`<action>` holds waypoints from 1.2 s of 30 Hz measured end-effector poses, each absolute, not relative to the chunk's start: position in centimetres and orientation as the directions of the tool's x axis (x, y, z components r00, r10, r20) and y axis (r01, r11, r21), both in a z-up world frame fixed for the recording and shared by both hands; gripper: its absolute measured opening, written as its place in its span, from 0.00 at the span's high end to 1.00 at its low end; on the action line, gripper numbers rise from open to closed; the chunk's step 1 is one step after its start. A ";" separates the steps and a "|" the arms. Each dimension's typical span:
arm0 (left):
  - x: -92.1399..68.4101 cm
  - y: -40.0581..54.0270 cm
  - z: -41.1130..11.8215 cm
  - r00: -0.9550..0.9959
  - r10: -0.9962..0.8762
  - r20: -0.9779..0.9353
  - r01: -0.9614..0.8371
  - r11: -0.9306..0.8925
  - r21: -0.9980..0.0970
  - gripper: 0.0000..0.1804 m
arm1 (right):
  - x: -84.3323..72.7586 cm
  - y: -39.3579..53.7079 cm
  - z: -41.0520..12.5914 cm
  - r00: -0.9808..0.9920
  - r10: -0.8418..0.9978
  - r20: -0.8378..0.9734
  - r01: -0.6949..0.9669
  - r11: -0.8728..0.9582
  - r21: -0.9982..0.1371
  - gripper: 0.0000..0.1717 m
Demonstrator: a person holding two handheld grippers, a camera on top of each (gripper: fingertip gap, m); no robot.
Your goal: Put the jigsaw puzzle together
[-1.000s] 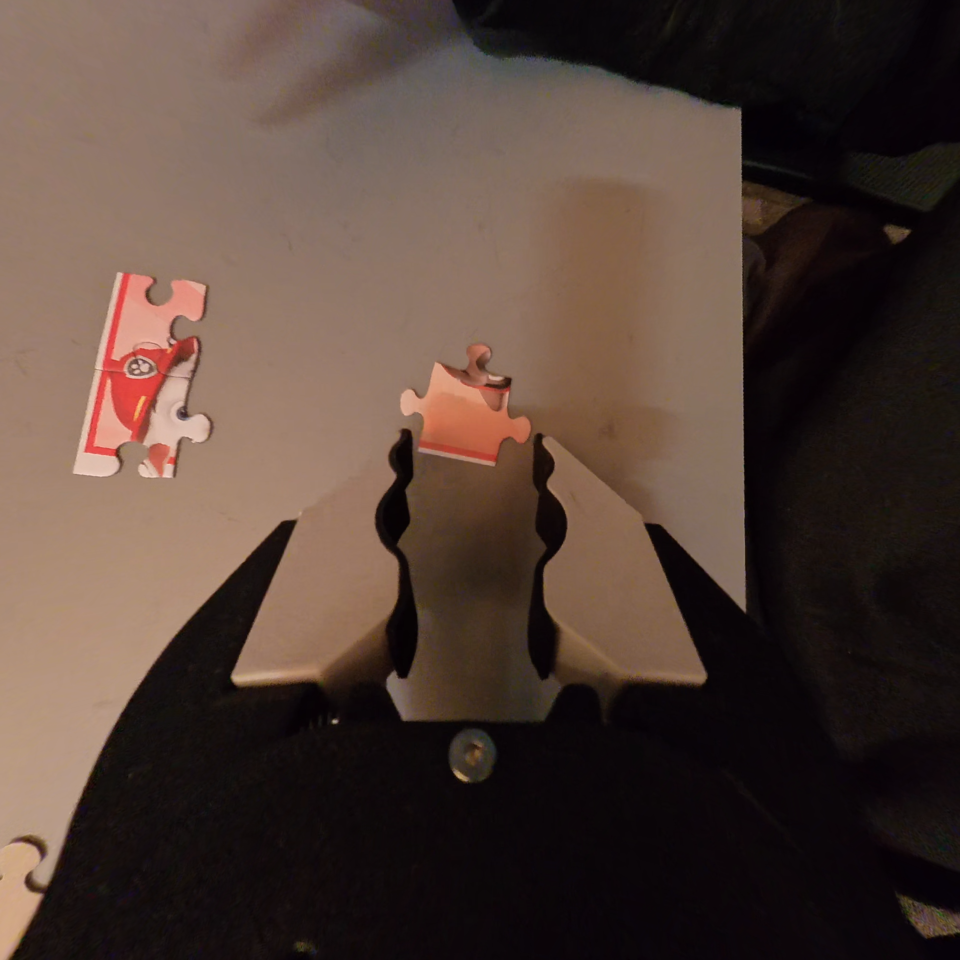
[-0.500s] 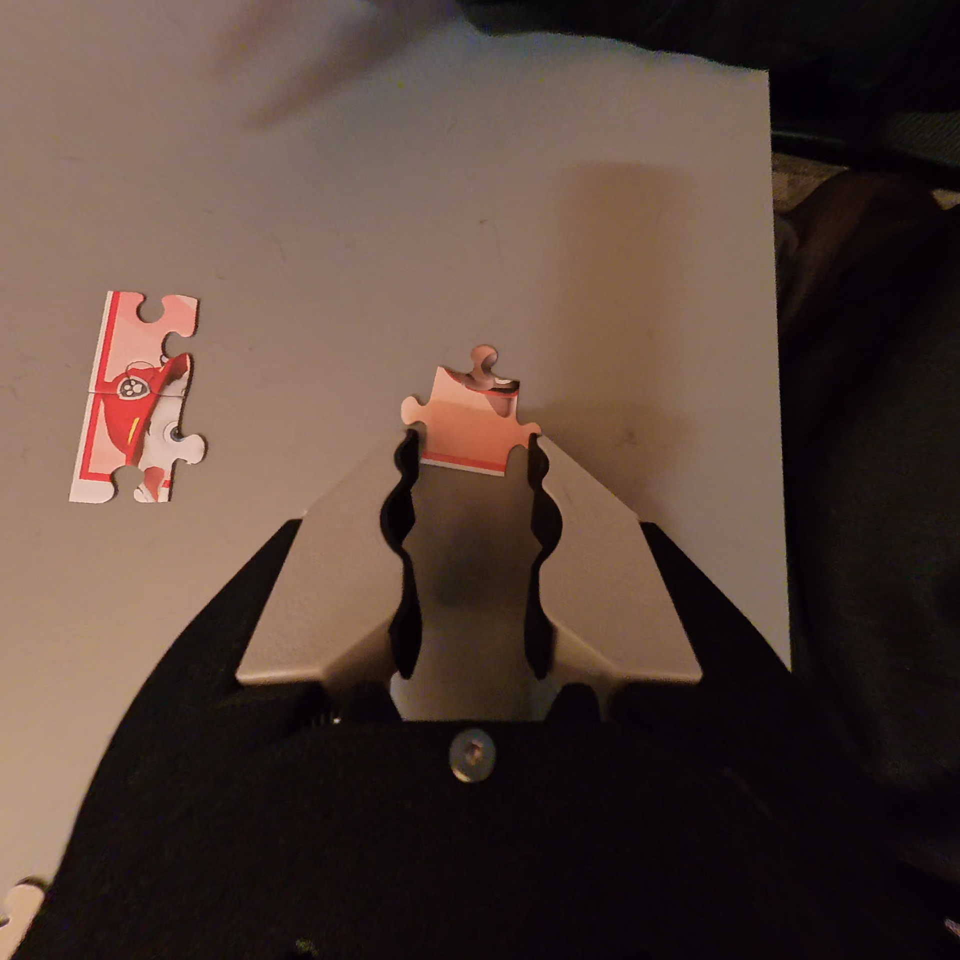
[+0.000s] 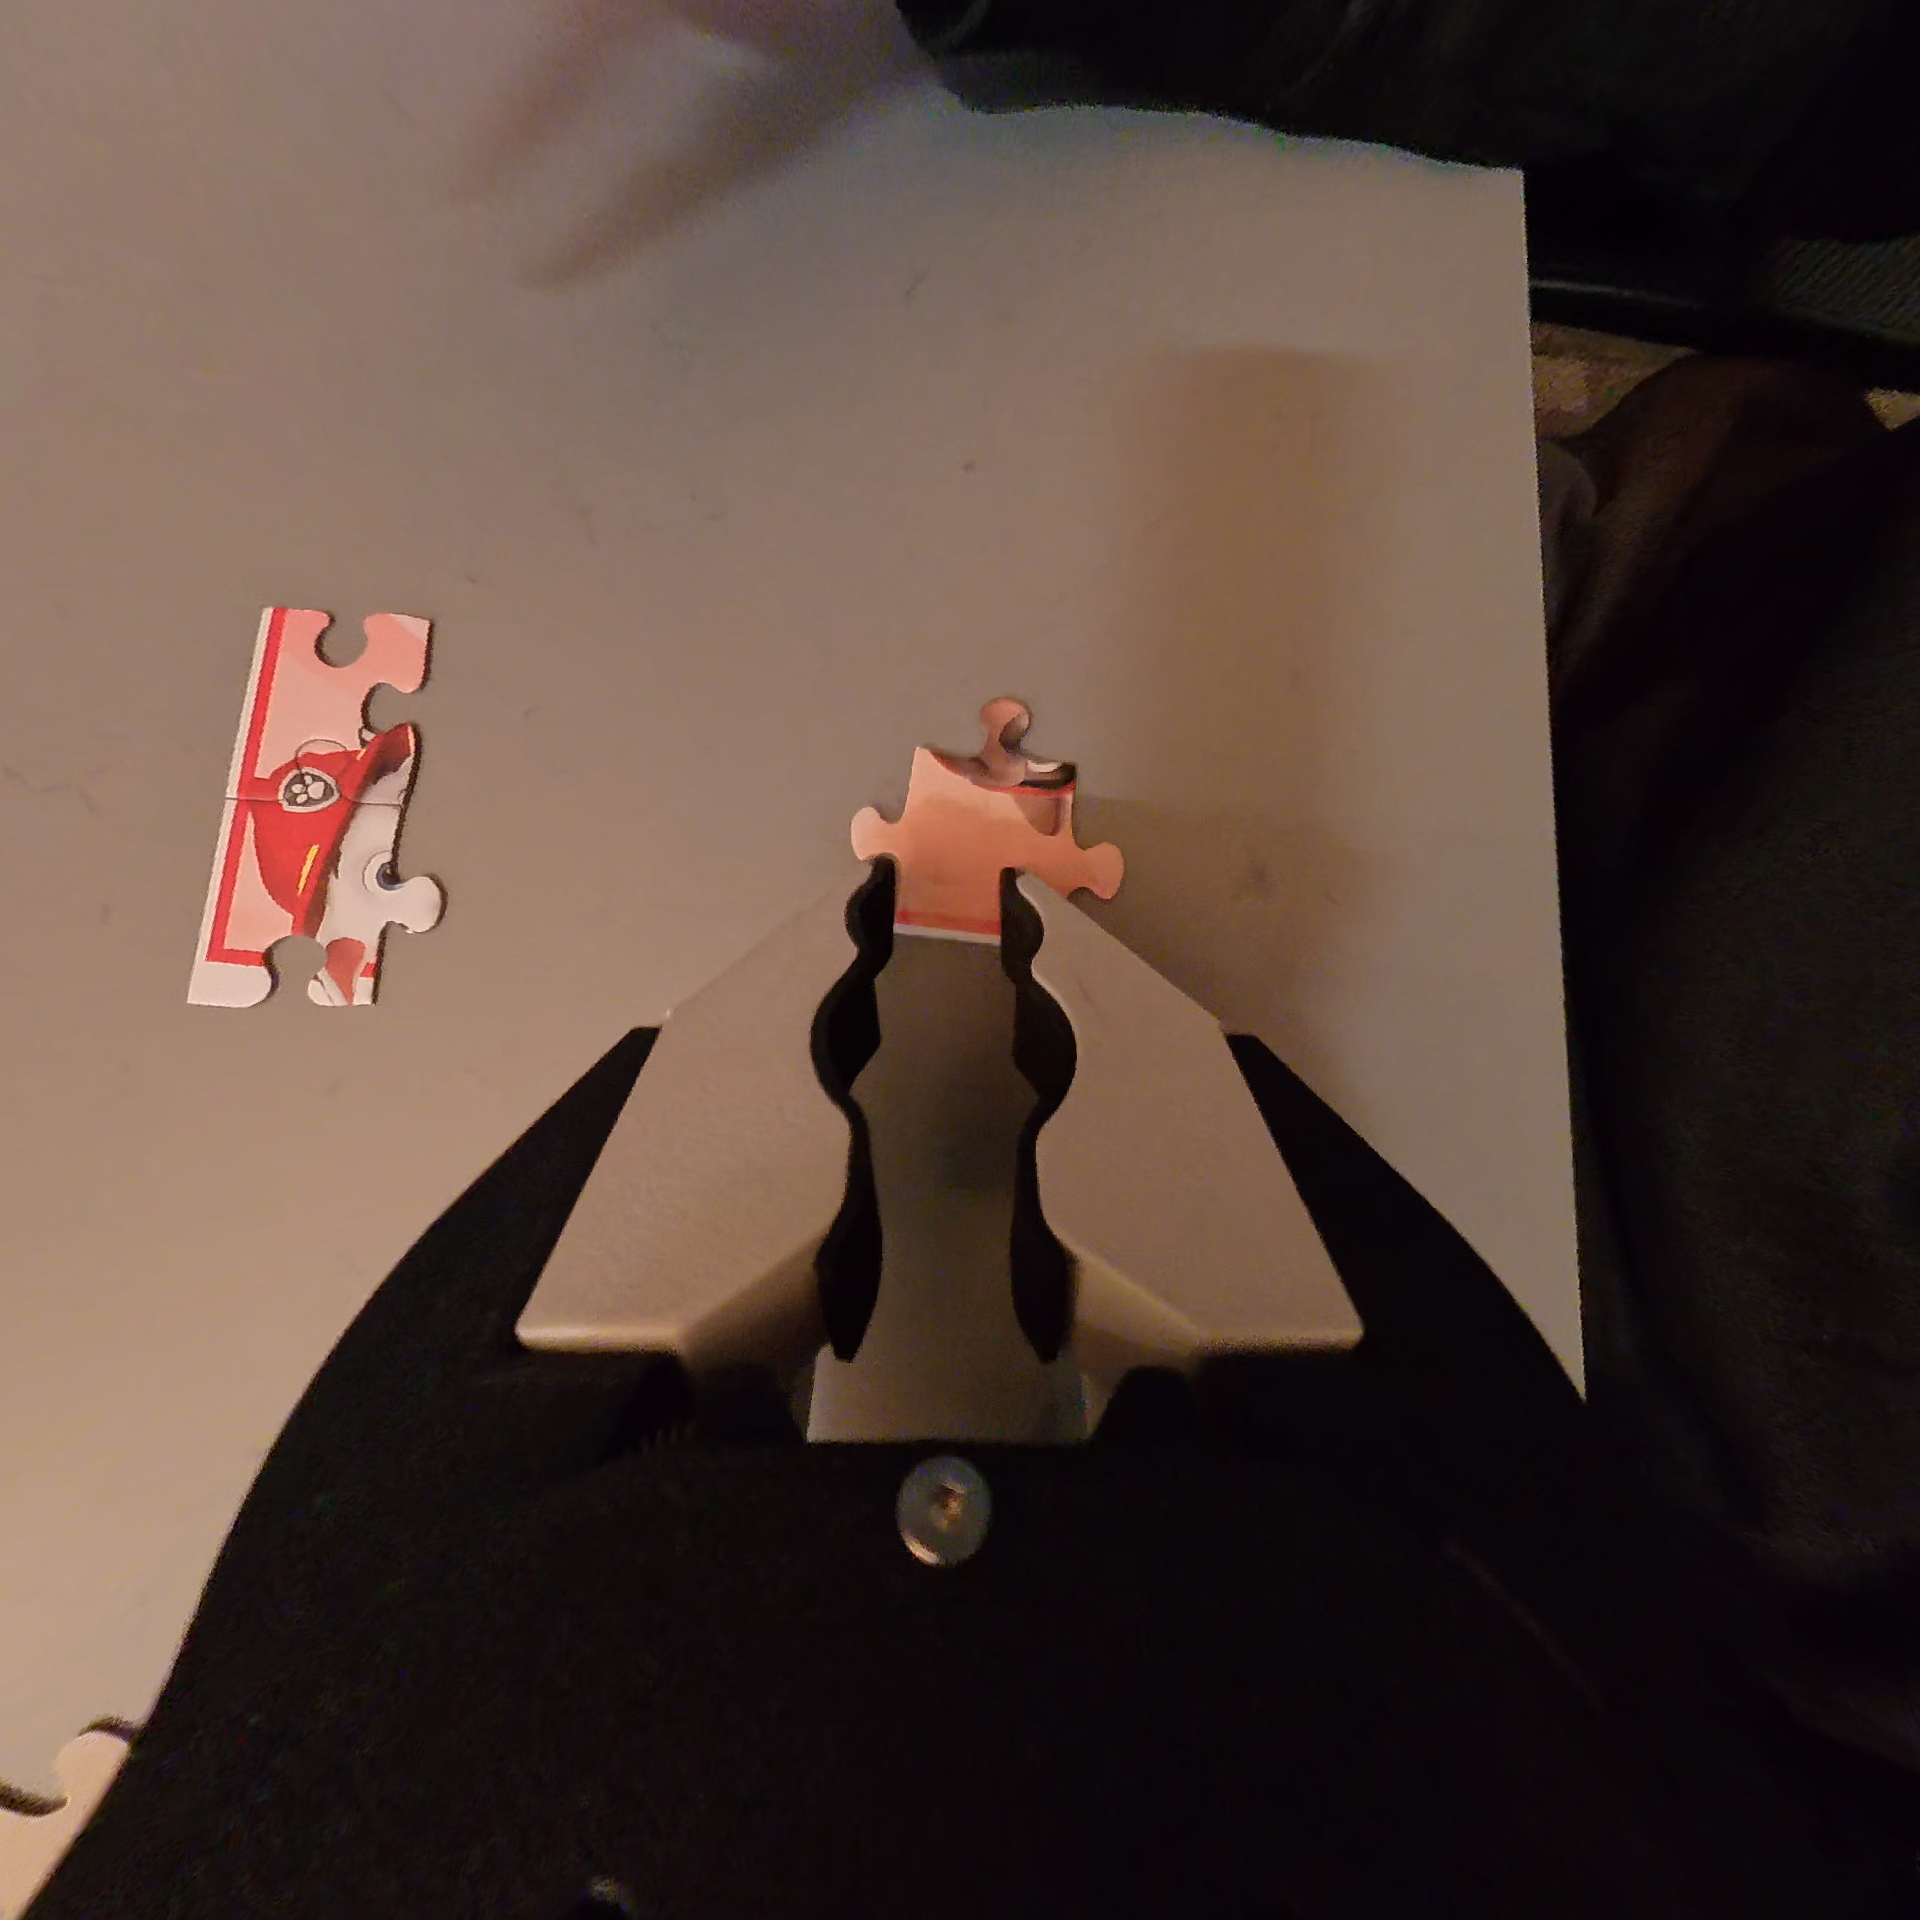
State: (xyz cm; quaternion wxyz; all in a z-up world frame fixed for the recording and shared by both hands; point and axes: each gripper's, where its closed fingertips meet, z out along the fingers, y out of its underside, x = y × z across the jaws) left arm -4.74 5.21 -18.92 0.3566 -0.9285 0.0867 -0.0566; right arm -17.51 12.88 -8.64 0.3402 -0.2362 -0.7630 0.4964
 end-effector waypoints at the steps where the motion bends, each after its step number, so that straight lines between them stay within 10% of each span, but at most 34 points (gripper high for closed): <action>1: -4.8 5.2 -19.0 0.979 -0.200 0.046 -0.118 -0.734 -0.669 0.89 | -17.5 12.9 -8.6 -0.657 0.699 0.284 0.023 0.395 -0.918 0.89; 36: -5.1 4.9 -19.5 0.984 -0.166 0.064 -0.086 -0.760 -0.644 0.84 | -17.5 12.9 -8.5 -0.655 0.700 0.286 0.019 0.394 -0.919 0.89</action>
